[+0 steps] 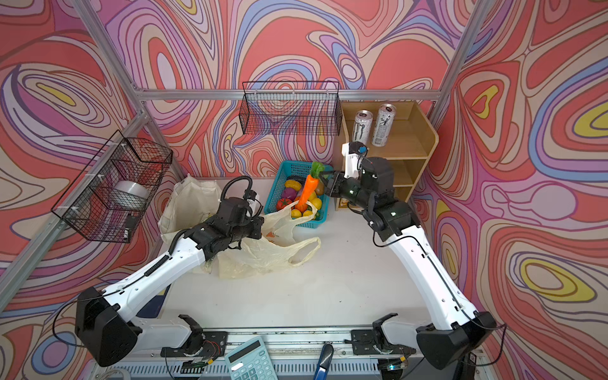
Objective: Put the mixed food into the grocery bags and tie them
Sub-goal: 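Grasp the orange carrot by its leaves with the right gripper and lift it, then carry the carrot into the bag held by the left gripper and release it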
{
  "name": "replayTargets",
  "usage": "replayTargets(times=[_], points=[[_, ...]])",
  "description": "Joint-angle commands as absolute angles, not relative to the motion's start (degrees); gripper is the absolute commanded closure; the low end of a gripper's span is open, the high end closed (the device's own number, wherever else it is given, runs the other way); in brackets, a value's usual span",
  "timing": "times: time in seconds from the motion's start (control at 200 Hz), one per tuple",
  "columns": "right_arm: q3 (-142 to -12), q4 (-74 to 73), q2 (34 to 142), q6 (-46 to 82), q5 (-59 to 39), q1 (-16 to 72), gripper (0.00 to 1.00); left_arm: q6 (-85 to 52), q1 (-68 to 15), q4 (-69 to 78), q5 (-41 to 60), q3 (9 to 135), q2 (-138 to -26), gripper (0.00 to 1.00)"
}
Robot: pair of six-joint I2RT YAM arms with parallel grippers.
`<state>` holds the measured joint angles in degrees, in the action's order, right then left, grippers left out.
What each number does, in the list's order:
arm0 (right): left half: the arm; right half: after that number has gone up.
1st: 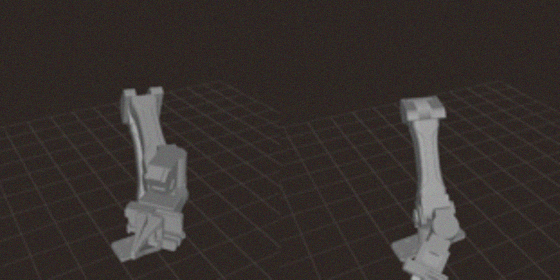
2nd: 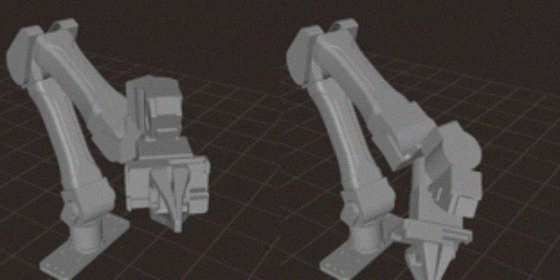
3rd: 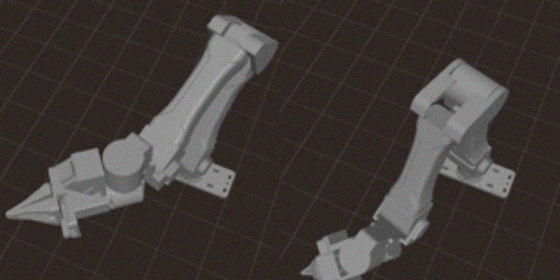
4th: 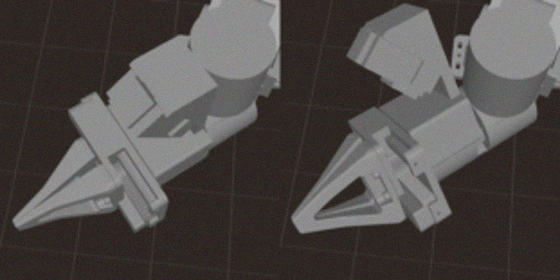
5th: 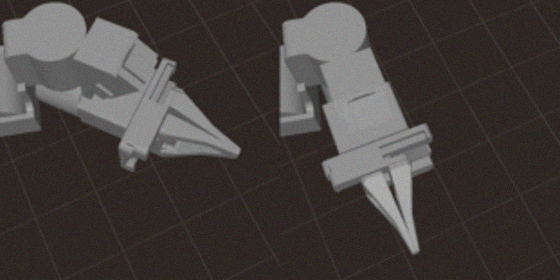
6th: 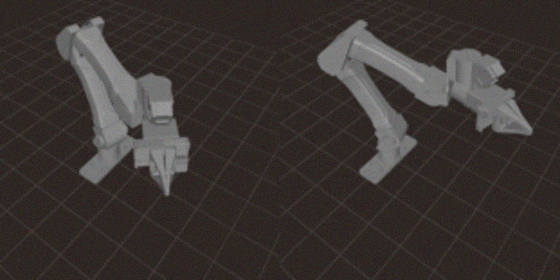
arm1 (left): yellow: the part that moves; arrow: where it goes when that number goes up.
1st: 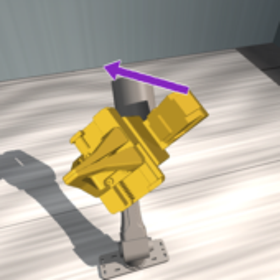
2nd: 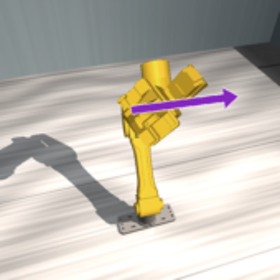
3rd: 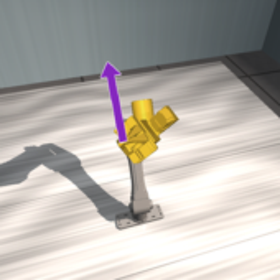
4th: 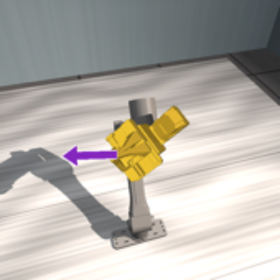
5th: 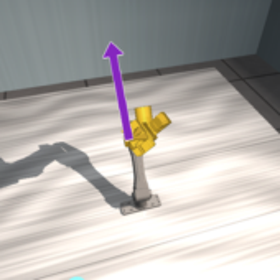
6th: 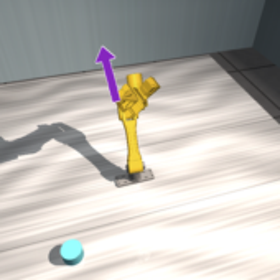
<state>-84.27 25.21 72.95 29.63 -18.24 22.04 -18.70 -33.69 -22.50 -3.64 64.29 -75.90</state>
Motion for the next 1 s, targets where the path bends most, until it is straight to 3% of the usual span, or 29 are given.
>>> replayTargets(times=[0.0, 0.431, 0.947, 0.997], points=[[-79.99, 22.55, 72.41, 32.46, -19.37, 24.56, 1.0, -19.68, -33.4, -22.3, -2.81, 66.39, -76.89, 1.0], [-67.33, 8.94, 80.07, 38.39, -14.35, 35.94, 1.0, -20.21, -33.4, -22.24, -1.67, 67.32, -78.13, 1.0], [-69.04, -1.43, 101.16, 40.87, -17.26, 42.18, 1.0, -21.76, -33.4, -19.71, -2.12, 67.32, -77.78, 1.0], [-69.85, -0.08, 101.16, 39.65, -17.64, 42.11, 0.83, -21.83, -33.4, -19.76, -2.26, 67.32, -77.78, 1.0]])
